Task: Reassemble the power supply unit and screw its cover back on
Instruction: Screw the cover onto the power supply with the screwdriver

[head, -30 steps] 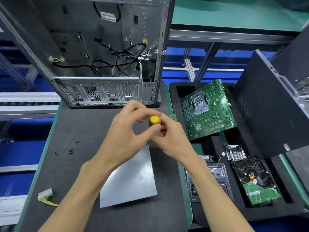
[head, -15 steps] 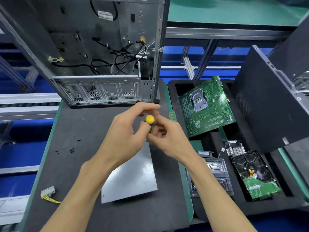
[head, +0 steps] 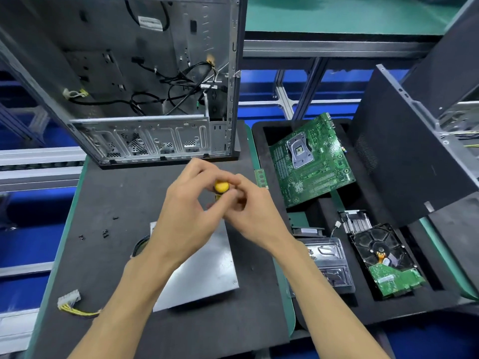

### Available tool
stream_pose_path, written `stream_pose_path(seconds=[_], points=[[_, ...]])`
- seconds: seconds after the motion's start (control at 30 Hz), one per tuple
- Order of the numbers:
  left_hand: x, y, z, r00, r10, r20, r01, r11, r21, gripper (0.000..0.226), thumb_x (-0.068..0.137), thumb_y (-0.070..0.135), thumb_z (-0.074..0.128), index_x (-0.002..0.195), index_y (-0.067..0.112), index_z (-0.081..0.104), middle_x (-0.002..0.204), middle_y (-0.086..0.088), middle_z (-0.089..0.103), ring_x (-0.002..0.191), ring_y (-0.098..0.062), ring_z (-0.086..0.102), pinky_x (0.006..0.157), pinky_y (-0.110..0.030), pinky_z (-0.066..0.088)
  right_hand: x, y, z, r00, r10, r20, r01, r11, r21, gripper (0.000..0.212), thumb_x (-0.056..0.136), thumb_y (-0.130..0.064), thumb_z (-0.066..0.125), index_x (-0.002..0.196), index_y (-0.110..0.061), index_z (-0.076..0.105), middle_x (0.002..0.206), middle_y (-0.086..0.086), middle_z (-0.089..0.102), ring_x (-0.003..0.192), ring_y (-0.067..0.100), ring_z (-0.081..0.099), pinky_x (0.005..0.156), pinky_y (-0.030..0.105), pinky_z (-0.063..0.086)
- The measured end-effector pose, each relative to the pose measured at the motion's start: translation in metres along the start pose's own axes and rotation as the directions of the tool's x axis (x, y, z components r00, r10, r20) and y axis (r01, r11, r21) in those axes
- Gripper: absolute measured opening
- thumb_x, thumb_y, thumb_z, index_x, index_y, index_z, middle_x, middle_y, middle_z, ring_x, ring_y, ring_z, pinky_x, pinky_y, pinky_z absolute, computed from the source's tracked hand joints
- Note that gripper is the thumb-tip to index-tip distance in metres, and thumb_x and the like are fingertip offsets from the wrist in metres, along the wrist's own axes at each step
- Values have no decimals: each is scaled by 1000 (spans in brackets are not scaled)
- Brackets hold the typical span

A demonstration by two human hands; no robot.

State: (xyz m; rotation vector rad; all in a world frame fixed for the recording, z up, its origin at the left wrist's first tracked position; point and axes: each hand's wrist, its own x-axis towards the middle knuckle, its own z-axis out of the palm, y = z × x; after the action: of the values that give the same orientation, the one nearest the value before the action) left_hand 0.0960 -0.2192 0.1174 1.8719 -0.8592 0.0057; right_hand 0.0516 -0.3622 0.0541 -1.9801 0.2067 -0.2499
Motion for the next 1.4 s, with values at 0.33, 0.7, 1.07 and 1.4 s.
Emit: stream_pose_path(seconds=[0.33, 0.7, 1.07, 1.4], points=[[1, 8, -2, 999, -23, 27, 23, 1000, 11, 24, 85, 0, 76, 103, 15, 78, 101, -2, 61, 98, -14, 60, 90, -17, 44, -5, 1, 6, 997, 16, -81, -18, 999, -30, 33, 77, -44, 75, 95, -23, 55, 64, -15, 57, 61, 10, 53, 62, 40, 50], [-4, 12, 7, 998, -17, 63, 16, 1000, 17, 33, 82, 1, 79, 110, 14, 67, 105, 3, 63, 103, -18, 62, 92, -22, 48, -15, 10, 6, 985, 4, -175, -14, 999, -52, 48, 80, -28, 82, 74, -40, 35, 59, -12, 53, 56, 14, 42, 53, 39, 43], [2, 11, 4, 987, -53, 154, 72, 990, -124, 37, 96, 11, 59, 132, 22, 62, 131, 10, 65, 128, -13, 59, 108, -24, 44, -22, 4, -6, 970, 25, -244, -8, 998, 70, 24, 89, -47, 63, 83, -24, 69, 61, -13, 57, 55, 5, 47, 57, 23, 39], [-2, 3, 69, 940, -294, 171, 316, 942, -116, 28, 97, -2, 58, 100, 21, 73, 89, 8, 76, 90, -8, 72, 88, -32, 58, -54, 28, -84, 735, 486, -472, -173, 809, 562, 40, 103, -36, 58, 67, -29, 72, 53, -12, 31, 46, 9, 25, 48, 25, 24]])
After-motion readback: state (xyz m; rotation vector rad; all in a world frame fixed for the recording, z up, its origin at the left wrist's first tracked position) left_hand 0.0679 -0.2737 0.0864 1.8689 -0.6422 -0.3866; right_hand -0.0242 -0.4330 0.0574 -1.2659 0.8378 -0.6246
